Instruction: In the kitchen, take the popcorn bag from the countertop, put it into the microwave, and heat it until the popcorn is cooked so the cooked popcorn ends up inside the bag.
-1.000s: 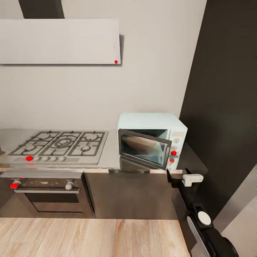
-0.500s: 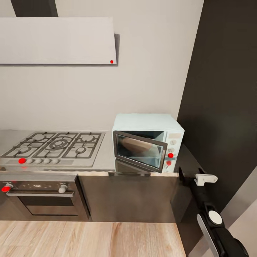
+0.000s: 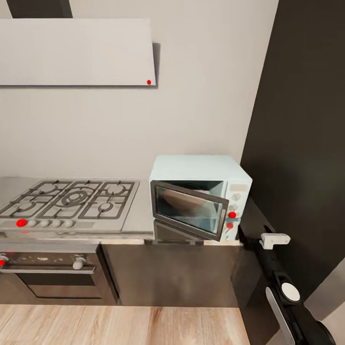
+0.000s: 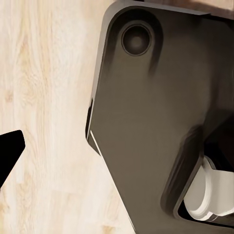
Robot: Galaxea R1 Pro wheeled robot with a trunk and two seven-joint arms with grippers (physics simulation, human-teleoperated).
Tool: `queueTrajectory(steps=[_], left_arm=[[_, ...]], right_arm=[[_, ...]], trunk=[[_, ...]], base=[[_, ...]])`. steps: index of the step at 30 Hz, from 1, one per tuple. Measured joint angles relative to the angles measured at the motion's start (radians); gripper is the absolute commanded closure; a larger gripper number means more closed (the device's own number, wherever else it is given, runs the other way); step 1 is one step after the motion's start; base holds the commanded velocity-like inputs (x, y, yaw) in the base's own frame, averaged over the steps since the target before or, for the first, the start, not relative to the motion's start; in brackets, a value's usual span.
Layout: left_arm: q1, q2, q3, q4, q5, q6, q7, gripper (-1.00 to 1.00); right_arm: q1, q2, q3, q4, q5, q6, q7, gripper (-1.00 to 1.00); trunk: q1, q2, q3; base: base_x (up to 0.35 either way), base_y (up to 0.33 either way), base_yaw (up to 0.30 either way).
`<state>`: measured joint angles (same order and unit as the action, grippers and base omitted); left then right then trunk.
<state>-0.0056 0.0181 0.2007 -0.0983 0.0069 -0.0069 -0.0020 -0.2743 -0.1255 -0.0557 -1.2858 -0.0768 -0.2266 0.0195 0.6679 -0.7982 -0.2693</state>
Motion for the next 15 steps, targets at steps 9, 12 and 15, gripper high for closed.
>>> queueTrajectory(steps=[9,12,15], left_arm=[[0.000,-0.001,0.000,0.000,0.000,0.000,0.000,-1.00],[0.000,-0.001,0.000,0.000,0.000,0.001,0.000,-1.00],[0.000,-0.001,0.000,0.000,0.000,0.000,0.000,-1.00]], right_arm=[[0.000,0.000,-0.037,0.000,0.001,0.001,0.071,-1.00],[0.000,0.000,-0.040,0.000,0.001,0.001,0.071,-1.00],[0.000,0.000,-0.041,0.000,0.001,0.000,0.072,-1.00]], trunk=[[0.000,0.000,0.000],[0.000,0.000,0.000],[0.000,0.000,0.000]], base=[[0.221,0.000,0.000],[0.021,0.000,0.000],[0.036,0.000,0.000]])
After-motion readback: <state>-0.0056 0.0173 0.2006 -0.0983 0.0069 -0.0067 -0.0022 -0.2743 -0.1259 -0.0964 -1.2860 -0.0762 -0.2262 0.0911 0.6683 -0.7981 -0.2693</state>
